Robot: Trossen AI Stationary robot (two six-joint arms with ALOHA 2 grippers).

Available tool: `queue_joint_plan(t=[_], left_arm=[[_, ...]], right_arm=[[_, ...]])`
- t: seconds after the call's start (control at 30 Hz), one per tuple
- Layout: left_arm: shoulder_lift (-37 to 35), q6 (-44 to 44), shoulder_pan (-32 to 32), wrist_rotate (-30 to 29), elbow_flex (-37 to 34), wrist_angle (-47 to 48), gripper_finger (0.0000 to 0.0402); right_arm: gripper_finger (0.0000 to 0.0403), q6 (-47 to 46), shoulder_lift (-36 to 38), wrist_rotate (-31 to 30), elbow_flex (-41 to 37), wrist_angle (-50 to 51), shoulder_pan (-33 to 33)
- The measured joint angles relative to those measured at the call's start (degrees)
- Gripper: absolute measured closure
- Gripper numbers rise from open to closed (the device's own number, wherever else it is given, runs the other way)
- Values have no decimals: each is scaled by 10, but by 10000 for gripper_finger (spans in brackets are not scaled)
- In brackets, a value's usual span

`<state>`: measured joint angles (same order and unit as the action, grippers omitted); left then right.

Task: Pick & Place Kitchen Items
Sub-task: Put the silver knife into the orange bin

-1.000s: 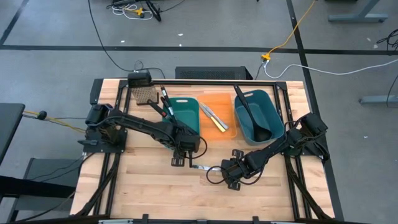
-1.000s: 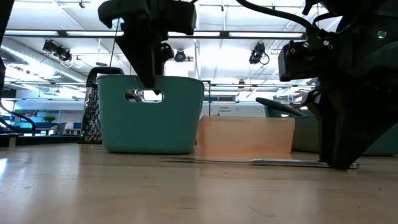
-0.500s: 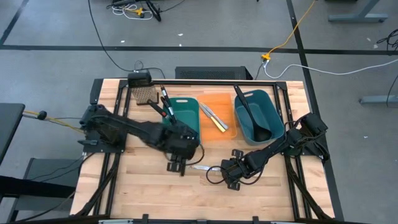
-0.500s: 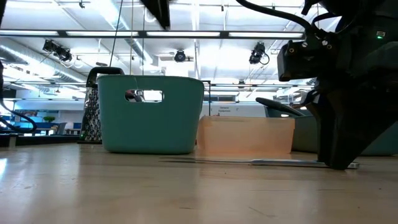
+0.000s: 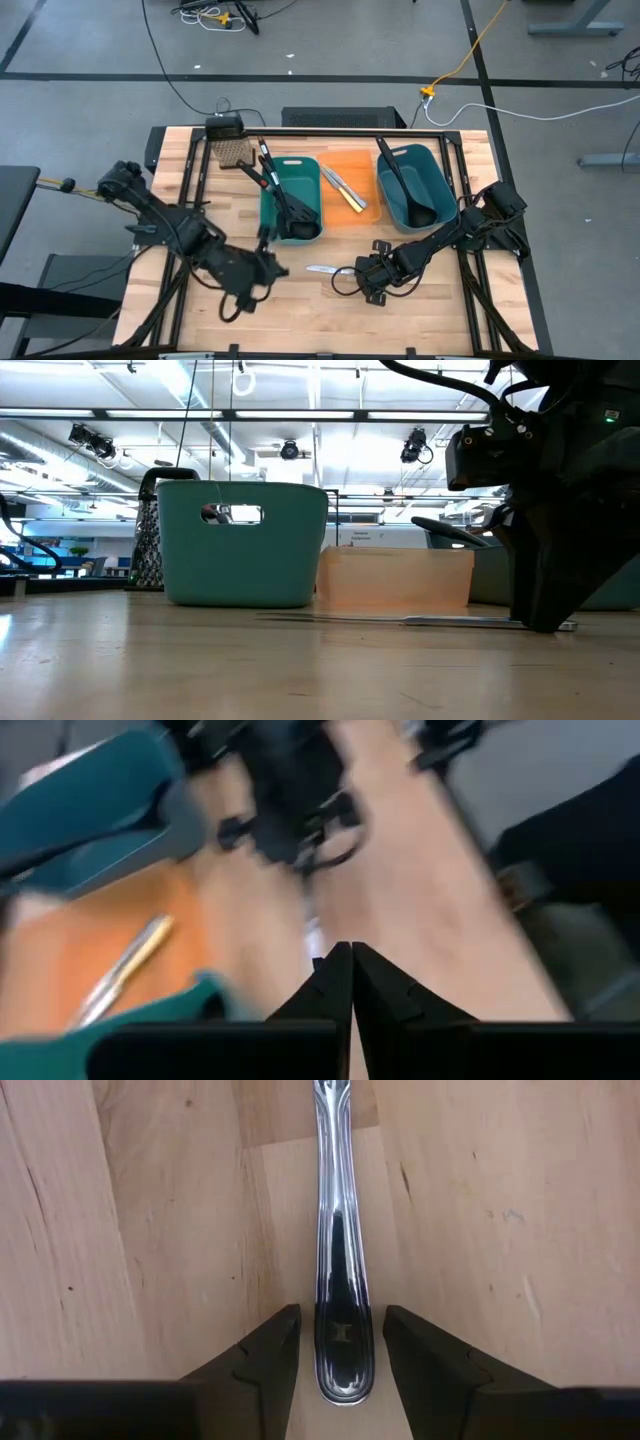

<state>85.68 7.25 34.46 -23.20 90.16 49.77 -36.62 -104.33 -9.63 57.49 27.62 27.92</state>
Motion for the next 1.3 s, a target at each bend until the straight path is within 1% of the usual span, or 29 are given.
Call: queue_joint_plan(t=[0.07,0.13,0.3,0.43,0.47,0.53,0.6,0.73,0.87,1.0,1.07,1.2,1.3], left_arm=[[-17,-4,6,20,-55,-77,391],[-35,-2,9,28,-119,-148,393],[-50,-19,9,51,-282,-389,397],[-41,-36,8,29,-397,-618,397],[-36,-44,8,17,-423,-663,398],[-20,-52,10,-6,-464,-737,398],[-3,-54,11,-34,-490,-791,398],[48,-41,11,-99,-503,-797,399],[112,-17,11,-102,-484,-799,400],[165,-17,12,-101,-455,-793,400],[181,-7,7,-102,-436,-769,400],[207,27,-8,-103,-387,-669,400],[223,36,-18,-105,-346,-600,400]], right_arm=[[240,0,0,0,0,0,0],[240,0,0,0,0,0,0],[240,0,0,1,0,0,0],[240,0,0,1,0,0,0],[240,-1,0,0,0,0,0],[240,-2,0,0,0,0,0],[240,-2,0,0,0,0,0],[240,-2,0,-1,0,-3,0],[240,-2,0,-4,0,-7,0],[240,-2,0,-5,0,-10,0],[240,-2,0,-5,0,-11,0],[240,-2,0,-4,0,-11,0],[240,-2,0,-4,0,-11,0]])
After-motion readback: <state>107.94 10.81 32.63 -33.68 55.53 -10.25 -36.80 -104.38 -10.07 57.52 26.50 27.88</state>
